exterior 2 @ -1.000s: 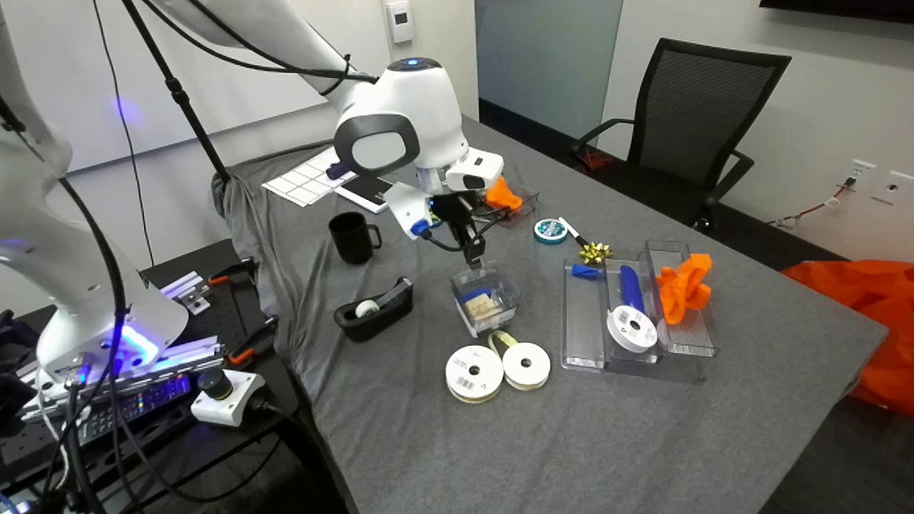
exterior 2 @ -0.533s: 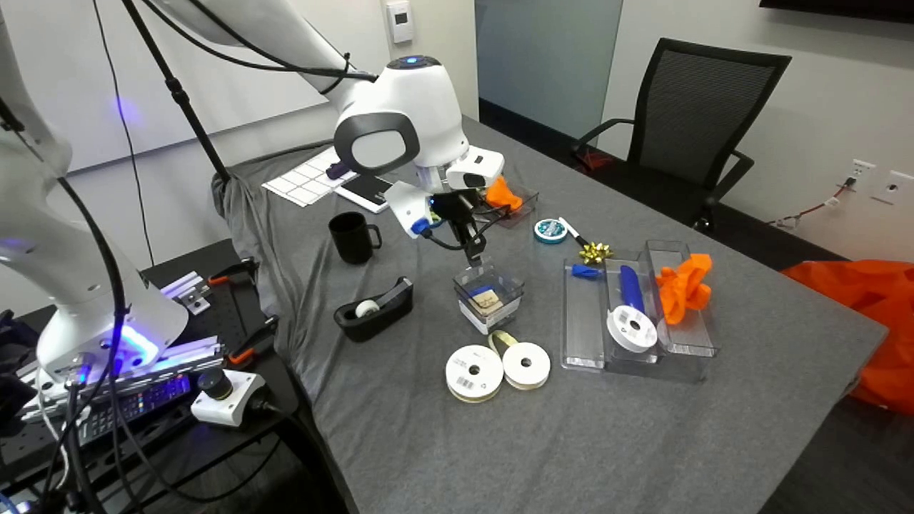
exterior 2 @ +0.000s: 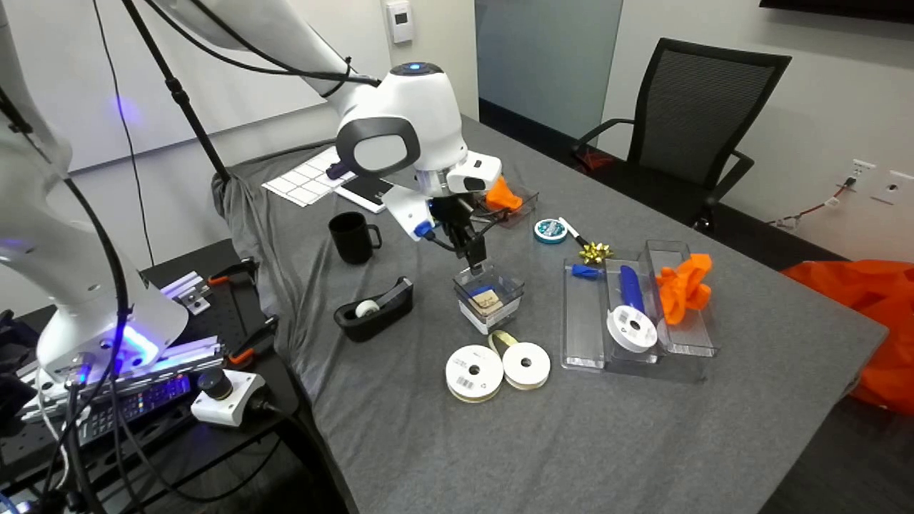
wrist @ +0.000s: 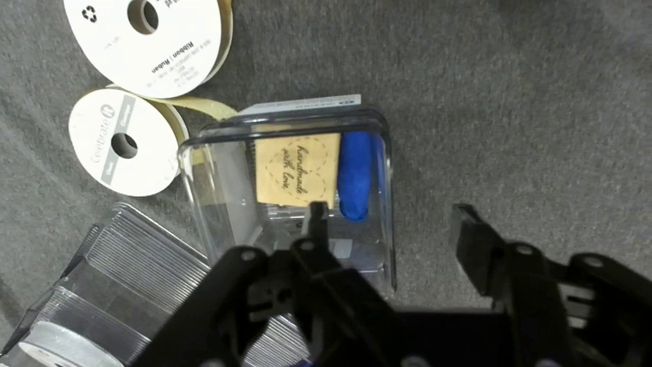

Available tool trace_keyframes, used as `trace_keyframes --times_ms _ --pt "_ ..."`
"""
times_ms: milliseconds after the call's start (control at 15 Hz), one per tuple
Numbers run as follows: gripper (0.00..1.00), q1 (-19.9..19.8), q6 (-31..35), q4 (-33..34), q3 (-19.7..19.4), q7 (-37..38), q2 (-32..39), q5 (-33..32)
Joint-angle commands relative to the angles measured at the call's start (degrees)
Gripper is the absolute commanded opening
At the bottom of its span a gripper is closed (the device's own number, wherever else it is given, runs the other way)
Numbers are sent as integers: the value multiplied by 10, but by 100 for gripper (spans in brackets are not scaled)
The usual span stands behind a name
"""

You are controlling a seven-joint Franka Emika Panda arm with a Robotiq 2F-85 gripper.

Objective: Unstack the clear containers.

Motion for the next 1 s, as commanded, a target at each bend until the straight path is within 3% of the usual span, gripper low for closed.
trace_keyframes --times_ms 0,133,667,733,800,933 --pt "95 -13 -9 4 14 -20 5 0" --pt "100 -14 -5 3 16 -22 7 2" --pt "100 -15 11 4 19 -22 23 0" --pt "75 -17 11 5 22 -26 25 2" --pt "74 -17 11 5 23 -26 26 3" --pt "60 -18 10 4 24 -25 26 5"
